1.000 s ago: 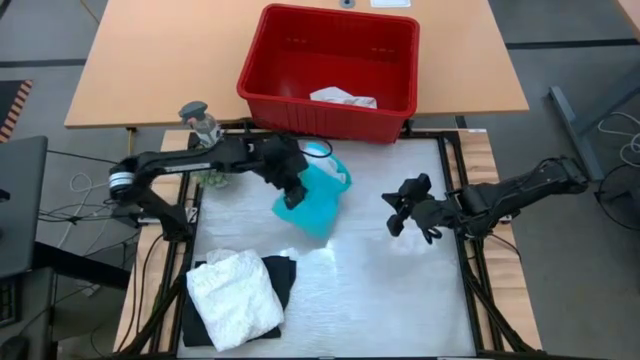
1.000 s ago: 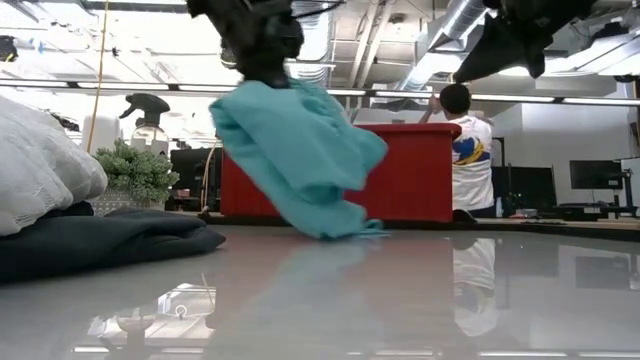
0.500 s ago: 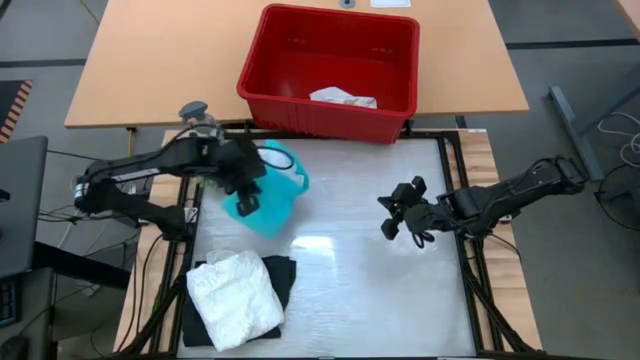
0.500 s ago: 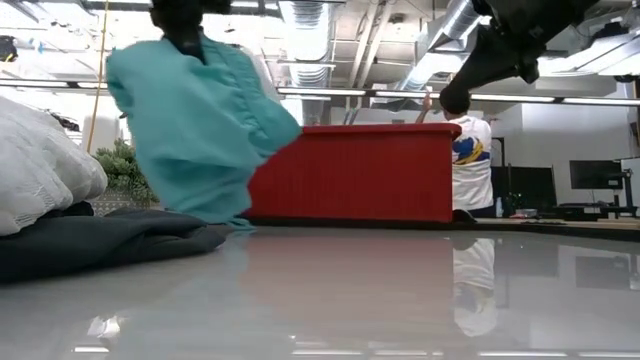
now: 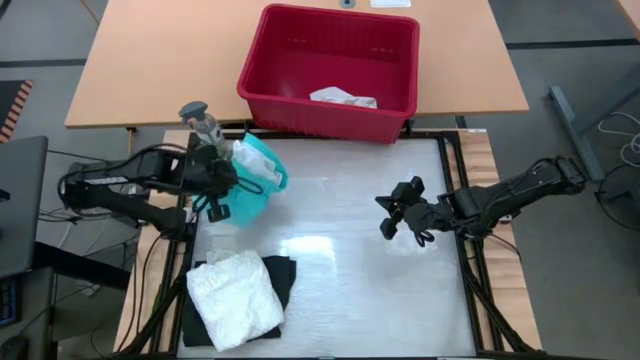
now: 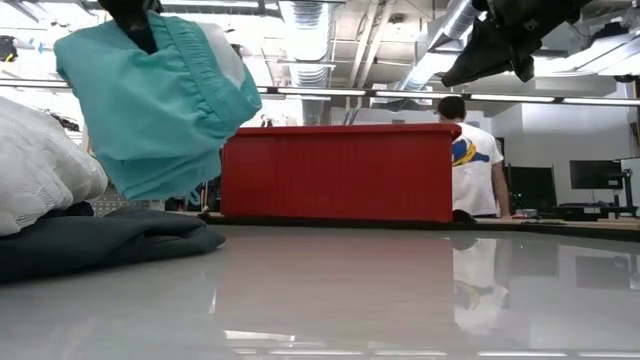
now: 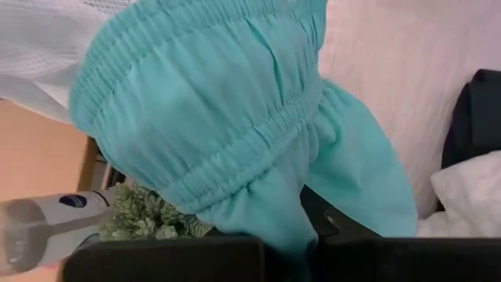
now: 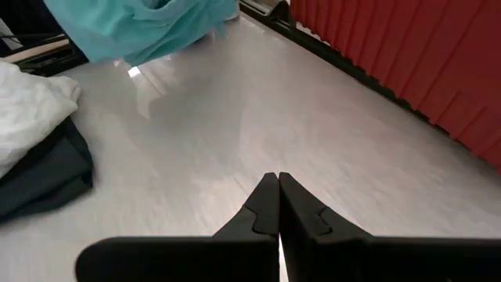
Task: Fold Laundry from Bin
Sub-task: Stack the blue shorts on top of the white dress
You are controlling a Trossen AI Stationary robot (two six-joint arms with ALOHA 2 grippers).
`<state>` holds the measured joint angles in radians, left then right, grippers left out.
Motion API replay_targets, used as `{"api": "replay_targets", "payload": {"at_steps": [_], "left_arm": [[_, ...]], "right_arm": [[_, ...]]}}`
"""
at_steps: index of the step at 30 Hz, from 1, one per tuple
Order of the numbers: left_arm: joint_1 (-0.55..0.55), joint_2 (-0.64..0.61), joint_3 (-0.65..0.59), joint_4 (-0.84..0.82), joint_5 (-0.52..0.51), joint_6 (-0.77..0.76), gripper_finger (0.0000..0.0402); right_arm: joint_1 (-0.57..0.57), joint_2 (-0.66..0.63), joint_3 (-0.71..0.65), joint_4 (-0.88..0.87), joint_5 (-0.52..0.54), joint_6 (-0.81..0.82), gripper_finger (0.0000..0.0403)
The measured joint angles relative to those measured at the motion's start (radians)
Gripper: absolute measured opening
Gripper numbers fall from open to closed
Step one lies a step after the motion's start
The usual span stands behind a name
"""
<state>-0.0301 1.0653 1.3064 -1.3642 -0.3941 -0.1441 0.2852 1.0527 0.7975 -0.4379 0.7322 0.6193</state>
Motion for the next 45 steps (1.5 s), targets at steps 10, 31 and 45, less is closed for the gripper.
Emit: {"api": "replay_targets", "payload": {"at_steps": [10, 31, 45], "left_arm": [[-0.307, 0.001, 0.020, -0.014, -0.311, 0.058, 0.0000], [-0.592, 0.128, 0.022, 0.094, -0.403, 0.328, 0.0000], [-0.702, 0.276, 0.136, 0.269, -0.562, 0.397, 0.0000]], "right_arm": [[0.010, 0.000, 0.000, 0.056, -0.004, 0.007, 0.0025], [0.088, 0.121, 0.000, 0.494, 0.002, 0.046, 0.0025], [0.132, 0.293, 0.000, 0.700, 0.001, 0.061, 0.0025]]}}
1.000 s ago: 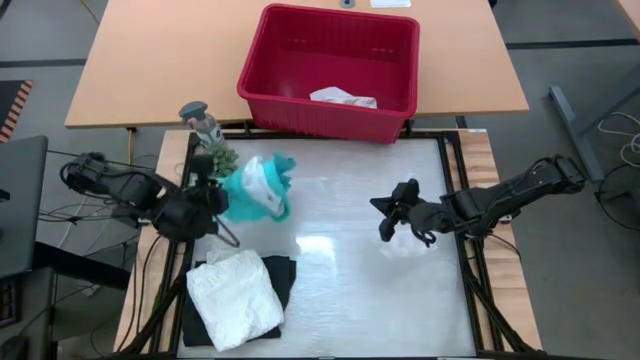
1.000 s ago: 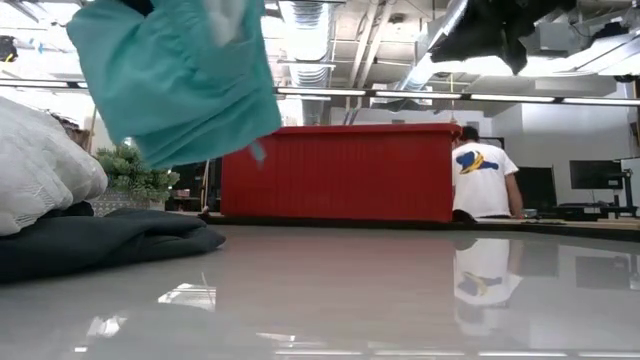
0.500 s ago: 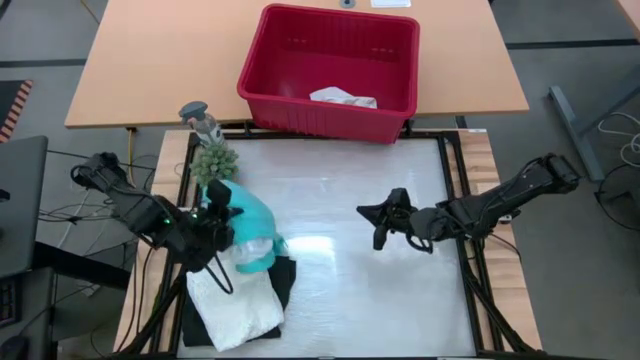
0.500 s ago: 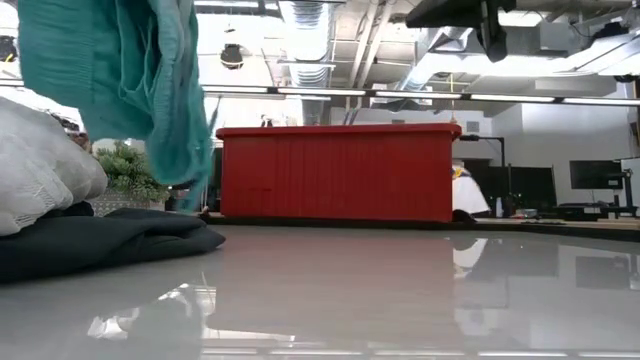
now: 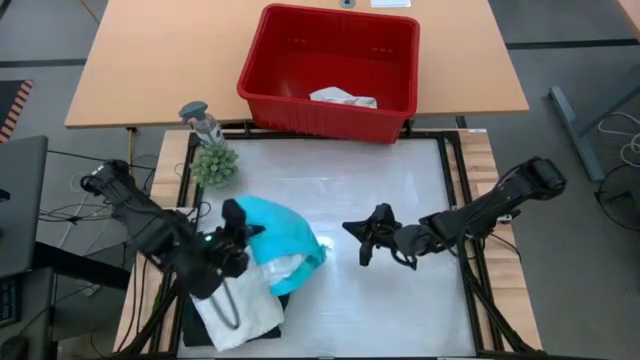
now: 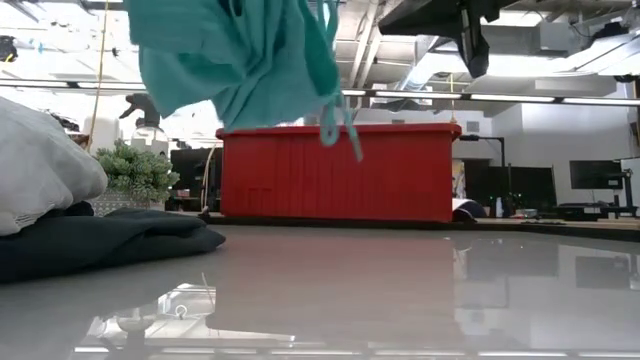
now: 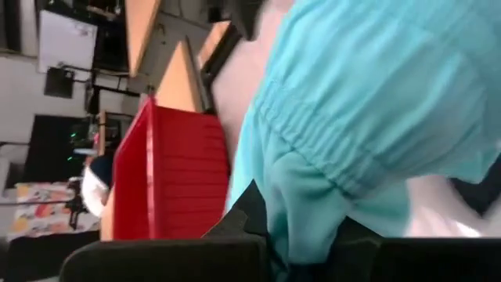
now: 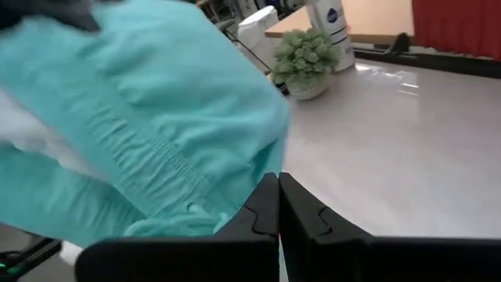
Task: Fold Laundry from Bin
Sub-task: Stack the blue shorts on top of the white dress
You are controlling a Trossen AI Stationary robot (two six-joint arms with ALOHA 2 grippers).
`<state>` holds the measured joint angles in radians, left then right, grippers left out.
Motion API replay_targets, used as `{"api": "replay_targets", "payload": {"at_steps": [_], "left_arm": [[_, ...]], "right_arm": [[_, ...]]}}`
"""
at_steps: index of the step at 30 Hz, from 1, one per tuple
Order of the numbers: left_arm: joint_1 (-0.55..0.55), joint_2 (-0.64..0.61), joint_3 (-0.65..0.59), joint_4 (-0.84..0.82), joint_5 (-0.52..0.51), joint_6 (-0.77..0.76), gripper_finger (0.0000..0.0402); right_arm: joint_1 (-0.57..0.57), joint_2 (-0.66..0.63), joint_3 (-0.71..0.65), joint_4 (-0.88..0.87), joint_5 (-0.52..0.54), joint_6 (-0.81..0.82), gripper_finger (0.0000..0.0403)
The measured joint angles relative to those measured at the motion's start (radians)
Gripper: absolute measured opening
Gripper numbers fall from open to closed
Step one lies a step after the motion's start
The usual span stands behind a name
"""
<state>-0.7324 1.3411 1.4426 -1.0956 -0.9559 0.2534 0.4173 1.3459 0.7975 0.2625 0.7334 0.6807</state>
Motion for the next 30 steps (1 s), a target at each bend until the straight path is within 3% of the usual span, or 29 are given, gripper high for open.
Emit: {"api": "replay_targets", "payload": {"at_steps": [5, 15, 19, 24, 27, 30], "left_arm": [[-0.160, -0.002, -0.104, -0.123, 0.000, -0.268, 0.0000], [-0.488, -0.043, -0.361, -0.071, 0.016, -0.895, 0.0001], [-0.620, 0.005, -0.434, -0.064, 0.125, -1.125, 0.0001], [-0.717, 0.079, -0.437, -0.071, 0.259, -1.247, 0.0001], [-0.723, 0.088, -0.446, -0.061, 0.374, -1.255, 0.0003], [-0.714, 0.074, -0.463, -0.030, 0.410, -1.279, 0.0010]], "right_arm": [[0.009, 0.044, 0.000, 0.107, 0.000, -0.004, 0.0025], [0.006, 0.145, 0.000, 0.332, 0.000, -0.008, 0.0025], [0.006, 0.149, 0.000, 0.353, 0.000, -0.008, 0.0025], [0.003, 0.148, 0.000, 0.358, 0.000, -0.030, 0.0025], [-0.005, 0.147, 0.000, 0.360, 0.000, -0.028, 0.0025], [-0.009, 0.147, 0.000, 0.360, 0.000, -0.029, 0.0025]]}}
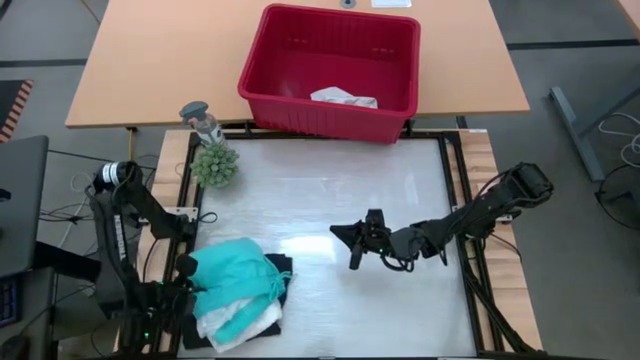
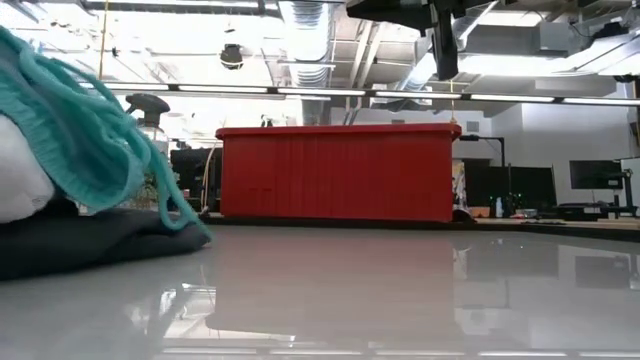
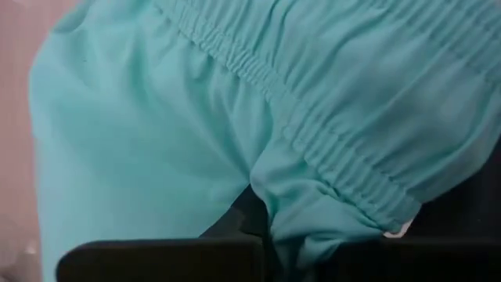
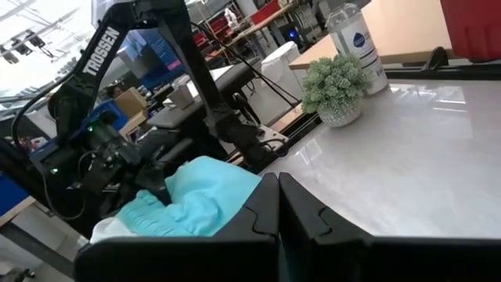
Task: Fold Laundry from Bin
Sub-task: Stack the blue shorts on top of the white dress
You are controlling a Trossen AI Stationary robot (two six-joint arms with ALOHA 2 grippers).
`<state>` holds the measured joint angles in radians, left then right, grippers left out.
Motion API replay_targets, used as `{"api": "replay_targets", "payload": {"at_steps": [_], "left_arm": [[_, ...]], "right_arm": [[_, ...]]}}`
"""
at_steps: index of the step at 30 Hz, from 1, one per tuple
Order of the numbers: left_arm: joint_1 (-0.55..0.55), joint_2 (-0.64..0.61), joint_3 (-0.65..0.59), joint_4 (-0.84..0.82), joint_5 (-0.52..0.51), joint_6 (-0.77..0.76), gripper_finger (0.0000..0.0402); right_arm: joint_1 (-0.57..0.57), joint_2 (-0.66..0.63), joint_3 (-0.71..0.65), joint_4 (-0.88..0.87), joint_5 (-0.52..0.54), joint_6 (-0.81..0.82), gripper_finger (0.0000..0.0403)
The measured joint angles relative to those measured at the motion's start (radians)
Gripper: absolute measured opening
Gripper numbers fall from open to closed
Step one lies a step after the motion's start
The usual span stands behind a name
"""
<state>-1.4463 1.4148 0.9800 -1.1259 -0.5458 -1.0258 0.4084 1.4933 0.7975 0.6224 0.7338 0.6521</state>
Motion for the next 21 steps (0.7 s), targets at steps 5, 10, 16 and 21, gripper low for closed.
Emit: {"api": "replay_targets", "payload": {"at_steps": [5, 10, 16, 21], "left_arm": [[0.029, -0.038, -0.006, 0.023, 0.043, 0.008, 0.0032], [0.066, -0.042, -0.006, 0.021, 0.158, 0.022, 0.0093], [0.068, -0.042, 0.034, 0.009, 0.195, 0.032, 0.0203], [0.068, -0.044, 0.167, -0.109, 0.197, 0.097, 0.0272]], "right_arm": [[-0.005, 0.000, 0.000, -0.001, -0.013, -0.012, 0.0029], [-0.005, 0.000, 0.000, -0.002, -0.060, -0.040, 0.0060], [-0.009, 0.000, 0.000, -0.009, -0.077, -0.040, 0.0117], [-0.026, 0.000, 0.000, -0.012, -0.081, -0.035, 0.0157]]}}
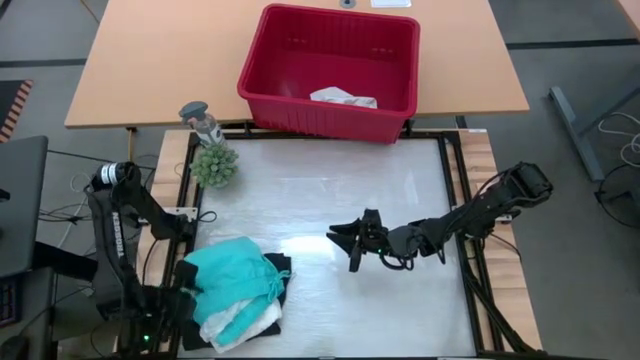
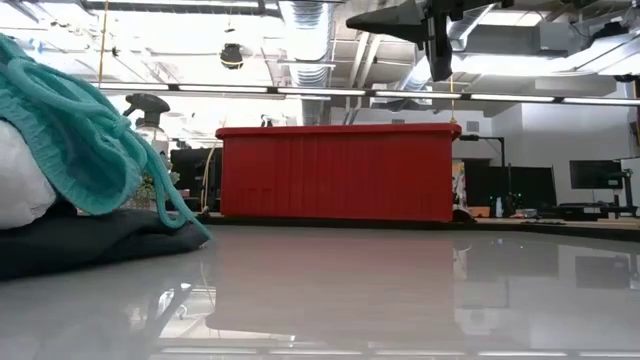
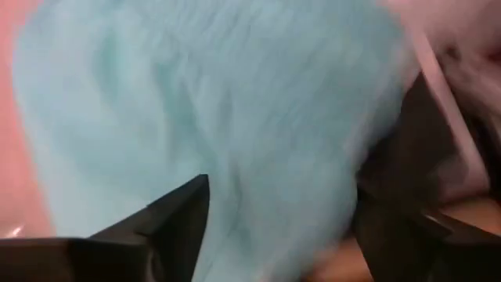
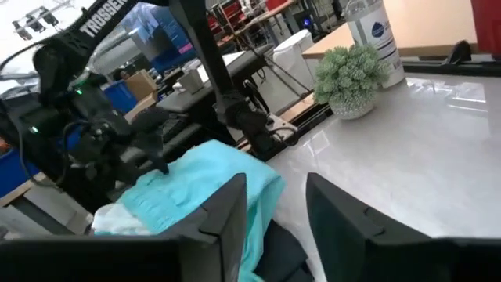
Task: Fold Laundry from Bin
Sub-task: Stack the blue shorts on top of the white dress
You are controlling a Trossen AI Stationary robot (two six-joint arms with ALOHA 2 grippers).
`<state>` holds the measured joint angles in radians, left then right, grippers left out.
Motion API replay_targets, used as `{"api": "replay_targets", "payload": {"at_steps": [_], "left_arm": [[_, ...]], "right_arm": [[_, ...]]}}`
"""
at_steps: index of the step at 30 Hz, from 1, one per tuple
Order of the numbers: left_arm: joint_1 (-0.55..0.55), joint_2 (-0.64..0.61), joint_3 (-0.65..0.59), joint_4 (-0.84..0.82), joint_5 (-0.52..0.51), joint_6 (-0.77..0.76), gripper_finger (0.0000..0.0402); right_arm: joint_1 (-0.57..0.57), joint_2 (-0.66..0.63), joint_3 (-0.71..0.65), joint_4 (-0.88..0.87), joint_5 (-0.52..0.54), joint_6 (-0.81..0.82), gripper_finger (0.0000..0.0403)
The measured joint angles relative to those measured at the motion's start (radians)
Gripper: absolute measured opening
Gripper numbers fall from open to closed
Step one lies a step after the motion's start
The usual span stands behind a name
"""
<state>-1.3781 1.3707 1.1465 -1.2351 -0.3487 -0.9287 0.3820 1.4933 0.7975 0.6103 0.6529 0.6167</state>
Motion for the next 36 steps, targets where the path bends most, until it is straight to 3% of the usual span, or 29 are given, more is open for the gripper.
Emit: {"api": "replay_targets", "payload": {"at_steps": [4, 8, 17, 22, 27, 30, 36], "left_arm": [[-0.026, -0.004, 0.088, -0.121, 0.039, 0.008, 0.0291], [-0.049, -0.002, 0.149, -0.190, 0.031, -0.055, 0.0292], [-0.063, -0.003, 0.172, -0.207, -0.076, -0.148, 0.0292], [-0.029, -0.007, 0.172, -0.261, -0.233, -0.121, 0.0292], [0.042, -0.078, 0.172, -0.332, -0.393, -0.079, 0.0288], [0.112, -0.178, 0.172, -0.317, -0.419, -0.005, 0.0274], [0.248, -0.433, 0.173, -0.238, -0.398, 0.169, 0.0243]], "right_arm": [[-0.016, 0.000, 0.023, -0.001, -0.028, -0.022, 0.0174], [-0.037, 0.057, 0.151, -0.064, -0.099, -0.151, 0.0178], [-0.069, 0.435, 0.805, -0.567, -0.286, -0.462, 0.0182], [-0.068, 0.660, 1.171, -0.797, -0.397, -0.546, 0.0193], [-0.068, 0.819, 1.451, -1.015, -0.449, -0.570, 0.0198], [-0.060, 0.874, 1.557, -1.077, -0.469, -0.589, 0.0198], [-0.030, 0.878, 1.539, -1.011, -0.480, -0.616, 0.0198]]}}
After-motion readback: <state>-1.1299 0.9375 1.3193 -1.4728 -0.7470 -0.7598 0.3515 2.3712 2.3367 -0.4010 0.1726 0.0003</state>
